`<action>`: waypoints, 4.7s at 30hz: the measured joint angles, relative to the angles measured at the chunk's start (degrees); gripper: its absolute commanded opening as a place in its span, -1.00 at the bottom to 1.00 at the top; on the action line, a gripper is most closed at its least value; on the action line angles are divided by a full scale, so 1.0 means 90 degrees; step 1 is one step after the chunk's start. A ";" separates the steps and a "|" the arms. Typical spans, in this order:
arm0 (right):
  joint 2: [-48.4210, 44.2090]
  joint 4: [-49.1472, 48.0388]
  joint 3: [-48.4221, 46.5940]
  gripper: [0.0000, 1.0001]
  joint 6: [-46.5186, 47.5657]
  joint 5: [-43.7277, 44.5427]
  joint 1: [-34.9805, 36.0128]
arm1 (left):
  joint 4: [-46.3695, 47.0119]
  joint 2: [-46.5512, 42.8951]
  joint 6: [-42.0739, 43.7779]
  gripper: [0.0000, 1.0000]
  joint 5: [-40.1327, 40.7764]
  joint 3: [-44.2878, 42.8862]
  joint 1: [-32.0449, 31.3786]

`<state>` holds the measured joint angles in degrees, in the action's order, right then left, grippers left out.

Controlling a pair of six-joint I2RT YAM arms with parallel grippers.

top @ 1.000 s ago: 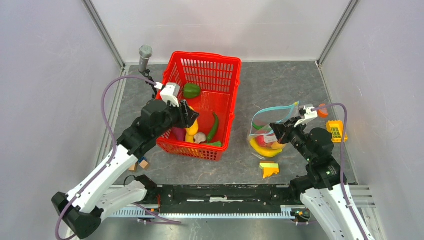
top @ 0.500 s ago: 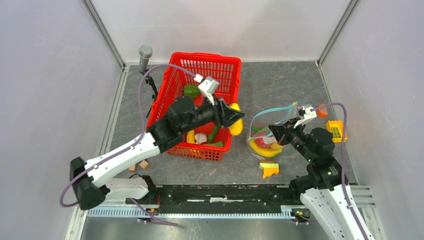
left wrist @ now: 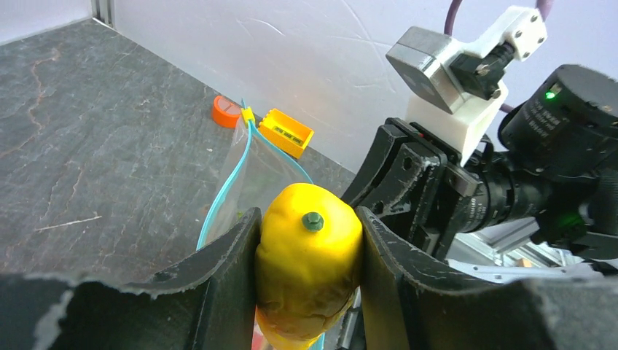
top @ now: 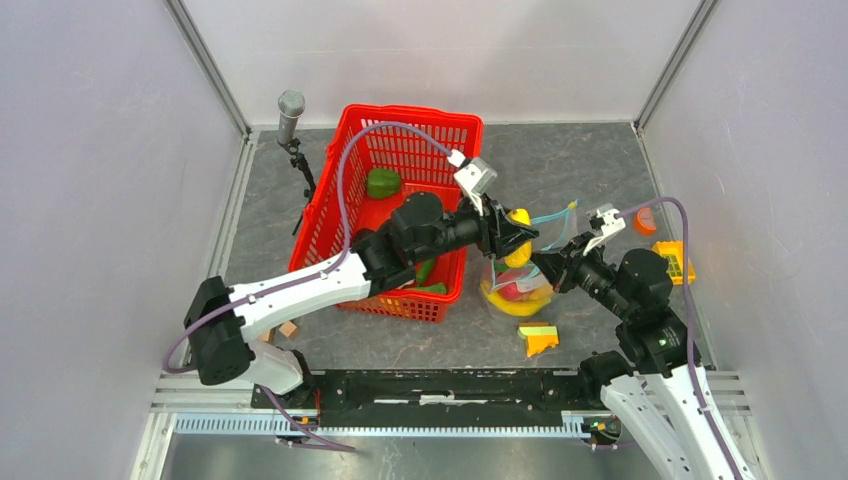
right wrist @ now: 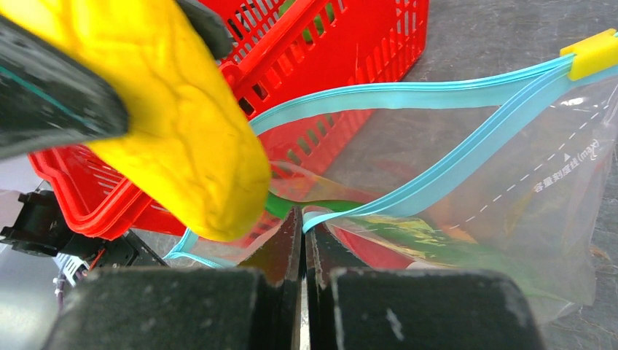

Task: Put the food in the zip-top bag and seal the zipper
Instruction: Place the fake fruit in the zipper food storage bag, then pick up the fake fruit from the bin, then place the fake fruit in the zipper food storage bag.

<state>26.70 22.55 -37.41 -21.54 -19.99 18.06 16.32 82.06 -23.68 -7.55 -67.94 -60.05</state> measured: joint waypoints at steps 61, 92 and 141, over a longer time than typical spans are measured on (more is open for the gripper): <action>-0.0719 0.0177 -0.0102 -0.93 -0.0129 0.0799 -0.0007 | -0.4291 -0.1853 0.0641 1.00 0.3978 0.1430 0.1753; -0.0427 0.0211 -0.0100 -0.92 -0.0073 0.0799 -0.0007 | -0.3806 0.1931 0.0401 0.49 0.4284 0.1064 0.3106; 0.0903 0.0595 -0.0721 -0.98 0.1248 -0.0391 -0.0007 | -0.1797 -0.1957 -0.0257 -0.07 -0.0342 0.1071 0.1392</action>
<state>34.83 27.90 -43.90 -10.31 -23.51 18.00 0.14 64.45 -26.00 -10.63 -58.30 -47.53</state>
